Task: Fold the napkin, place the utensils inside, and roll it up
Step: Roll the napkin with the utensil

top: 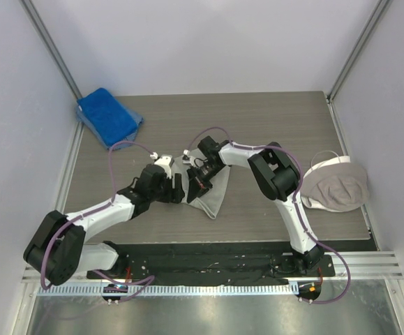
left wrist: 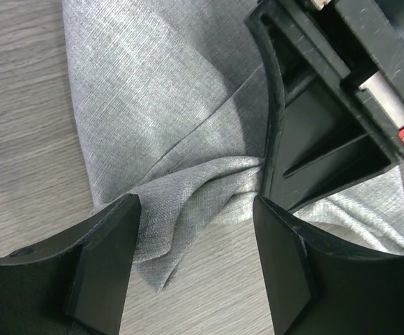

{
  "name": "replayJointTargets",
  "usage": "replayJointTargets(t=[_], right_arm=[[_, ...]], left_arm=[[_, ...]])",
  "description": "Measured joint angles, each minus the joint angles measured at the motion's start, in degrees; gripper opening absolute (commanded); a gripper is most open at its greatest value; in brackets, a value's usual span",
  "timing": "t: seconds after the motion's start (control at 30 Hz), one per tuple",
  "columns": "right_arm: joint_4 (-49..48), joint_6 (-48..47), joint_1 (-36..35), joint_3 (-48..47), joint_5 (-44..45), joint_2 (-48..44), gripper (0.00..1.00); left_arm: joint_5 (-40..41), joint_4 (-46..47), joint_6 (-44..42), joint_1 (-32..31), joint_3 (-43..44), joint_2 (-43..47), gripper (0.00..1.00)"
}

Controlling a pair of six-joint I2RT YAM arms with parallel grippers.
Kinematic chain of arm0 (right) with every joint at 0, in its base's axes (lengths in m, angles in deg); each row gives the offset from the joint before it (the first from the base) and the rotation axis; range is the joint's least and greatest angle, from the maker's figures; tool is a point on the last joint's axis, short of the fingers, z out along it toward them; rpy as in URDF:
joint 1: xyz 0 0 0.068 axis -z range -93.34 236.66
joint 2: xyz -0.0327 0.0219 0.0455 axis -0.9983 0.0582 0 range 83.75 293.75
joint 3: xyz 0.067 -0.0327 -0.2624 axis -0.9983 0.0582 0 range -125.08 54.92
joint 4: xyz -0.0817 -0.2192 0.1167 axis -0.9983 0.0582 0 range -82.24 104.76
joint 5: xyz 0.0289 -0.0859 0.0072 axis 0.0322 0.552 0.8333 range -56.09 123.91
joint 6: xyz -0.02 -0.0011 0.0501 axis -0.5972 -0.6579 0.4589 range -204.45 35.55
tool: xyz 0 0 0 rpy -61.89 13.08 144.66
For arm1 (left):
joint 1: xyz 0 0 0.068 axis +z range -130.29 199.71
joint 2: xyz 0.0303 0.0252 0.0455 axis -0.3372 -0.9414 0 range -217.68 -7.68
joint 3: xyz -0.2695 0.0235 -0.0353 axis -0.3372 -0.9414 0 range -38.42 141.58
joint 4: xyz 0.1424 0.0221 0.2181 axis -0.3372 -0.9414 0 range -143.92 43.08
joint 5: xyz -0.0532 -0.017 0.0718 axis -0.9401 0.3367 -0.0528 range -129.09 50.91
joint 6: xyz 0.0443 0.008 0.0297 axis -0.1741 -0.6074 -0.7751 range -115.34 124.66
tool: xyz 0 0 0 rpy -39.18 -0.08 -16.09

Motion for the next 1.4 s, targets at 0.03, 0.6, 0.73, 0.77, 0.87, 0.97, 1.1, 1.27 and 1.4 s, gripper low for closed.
replayJointTargets(t=[0.03, 0.6, 0.73, 0.77, 0.87, 0.97, 1.1, 1.27, 1.4], right_arm=[[-0.02, 0.07, 0.13, 0.00, -0.17, 0.00, 0.01], [-0.92, 0.79, 1.01, 0.31, -1.62, 0.31, 0.01], [-1.16, 0.98, 1.18, 0.33, -1.64, 0.31, 0.01], [-1.25, 1.03, 1.25, 0.33, -1.64, 0.31, 0.01], [-1.44, 1.22, 1.36, 0.33, -1.64, 0.31, 0.01], [-1.77, 1.57, 1.51, 0.33, -1.62, 0.31, 0.01], [-1.86, 1.86, 1.66, 0.33, -1.27, 0.31, 0.04], [-2.27, 2.40, 1.64, 1.40, 1.22, -1.01, 0.25], [-2.60, 2.58, 1.73, 4.61, 6.01, -5.95, 0.50]], left_arm=[[0.72, -0.79, -0.20, -0.42, 0.52, -0.28, 0.68], [7.19, -8.17, -2.60, -4.50, 6.93, -7.76, 0.43], [7.37, -9.09, -2.64, -4.59, 7.98, -8.83, 0.32], [7.37, -9.25, -2.58, -4.59, 8.17, -9.07, 0.30], [7.37, -9.81, -2.62, -4.70, 8.92, -10.05, 0.19], [7.34, -10.10, -2.67, -4.87, 9.66, -10.91, 0.07], [7.32, -10.51, -2.73, -4.94, 10.23, -11.30, 0.00], [7.17, -12.00, -2.60, -4.96, 11.41, -11.89, 0.00], [7.13, -14.45, -2.25, -5.07, 12.83, -12.28, 0.00]])
